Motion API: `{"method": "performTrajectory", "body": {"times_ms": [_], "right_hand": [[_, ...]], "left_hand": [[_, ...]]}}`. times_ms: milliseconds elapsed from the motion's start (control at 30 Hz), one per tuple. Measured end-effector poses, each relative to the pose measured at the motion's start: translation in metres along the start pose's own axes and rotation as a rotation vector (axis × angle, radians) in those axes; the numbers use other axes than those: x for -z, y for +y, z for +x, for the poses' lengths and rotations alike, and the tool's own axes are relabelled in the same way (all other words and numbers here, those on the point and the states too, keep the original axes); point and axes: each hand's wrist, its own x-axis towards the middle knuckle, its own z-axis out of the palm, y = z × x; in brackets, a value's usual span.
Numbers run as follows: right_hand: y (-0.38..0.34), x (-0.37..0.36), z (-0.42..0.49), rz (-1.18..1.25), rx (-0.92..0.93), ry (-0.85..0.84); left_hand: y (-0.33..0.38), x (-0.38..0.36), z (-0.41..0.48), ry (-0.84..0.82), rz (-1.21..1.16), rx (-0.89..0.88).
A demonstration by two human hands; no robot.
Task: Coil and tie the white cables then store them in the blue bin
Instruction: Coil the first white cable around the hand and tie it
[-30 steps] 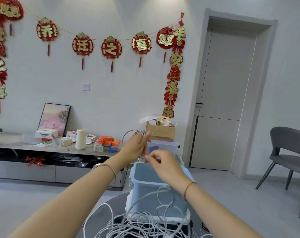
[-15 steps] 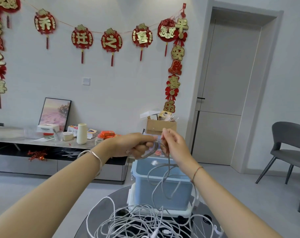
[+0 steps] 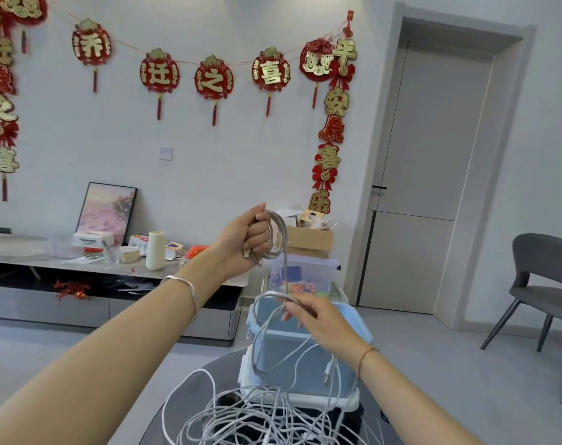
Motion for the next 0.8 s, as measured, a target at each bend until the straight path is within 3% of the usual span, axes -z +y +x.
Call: {"method": "performTrajectory", "body": {"times_ms": [267, 400, 533, 667, 800], "right_hand": [[0.059, -0.016, -0.027, -0.419, -0.327, -0.150], [0.075, -0.025, -0.025, -0.507, -0.415, -0.298], [0.059, -0.024, -0.020, -0.297, -0.484, -0.404], [0.055, -0.006, -0.019, 0.122, -0.550, -0.214], [0.068, 0.010, -0.025, 0.157, -0.714, -0.256]], "left_hand": [[0.004, -0.014, 0.002, 0.001, 0.041, -0.054], [0.000, -0.015, 0.006, 0.016, 0.082, -0.058], [-0.012, -0.002, 0.011, 0.082, 0.206, -0.013], [-0.018, 0.013, 0.009, 0.150, 0.159, -0.015], [-0.017, 0.018, 0.007, 0.148, 0.109, -0.026]]}}
